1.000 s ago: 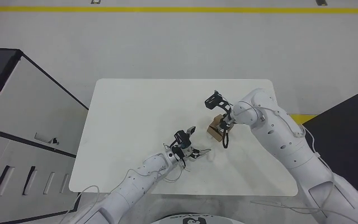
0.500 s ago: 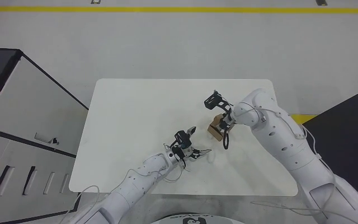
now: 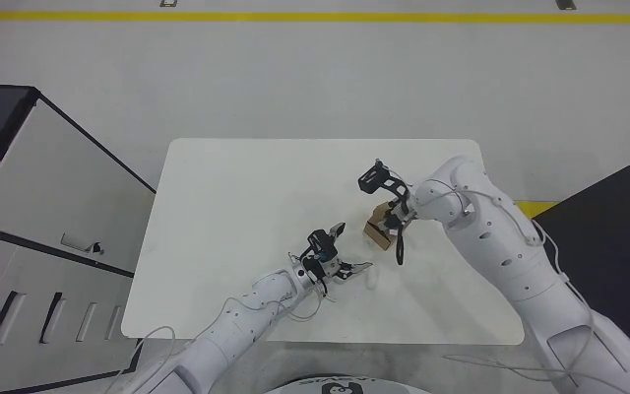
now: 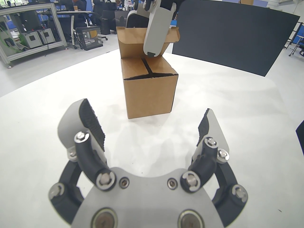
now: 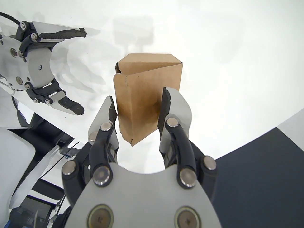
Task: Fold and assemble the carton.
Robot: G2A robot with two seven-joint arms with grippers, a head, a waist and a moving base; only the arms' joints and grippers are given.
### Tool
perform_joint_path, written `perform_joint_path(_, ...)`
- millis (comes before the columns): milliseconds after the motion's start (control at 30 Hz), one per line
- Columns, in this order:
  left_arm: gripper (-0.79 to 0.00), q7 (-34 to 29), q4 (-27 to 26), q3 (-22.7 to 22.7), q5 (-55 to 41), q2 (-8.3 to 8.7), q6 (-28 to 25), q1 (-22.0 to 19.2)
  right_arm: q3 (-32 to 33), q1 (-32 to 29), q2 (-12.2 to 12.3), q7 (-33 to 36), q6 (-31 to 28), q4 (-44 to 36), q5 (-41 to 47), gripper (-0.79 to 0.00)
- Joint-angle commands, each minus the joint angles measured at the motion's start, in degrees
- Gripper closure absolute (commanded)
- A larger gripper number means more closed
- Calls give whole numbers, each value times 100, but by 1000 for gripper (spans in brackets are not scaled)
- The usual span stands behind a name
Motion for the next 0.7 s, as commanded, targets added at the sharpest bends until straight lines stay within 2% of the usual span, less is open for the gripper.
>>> perform_joint_path(0, -785, -21, 3, -3, -14, -2, 21, 9, 42, -8, 5, -19, 1, 7, 89, -403)
perform_joint_path(300, -785, -20, 1, -19, -29, 2, 34, 23, 152, -39, 39, 3, -31, -18, 264, -348)
perform_joint_path(667, -785, 11, -14, -48, -17, 21, 21, 43, -43, 7, 26, 5, 41, 8, -8, -296)
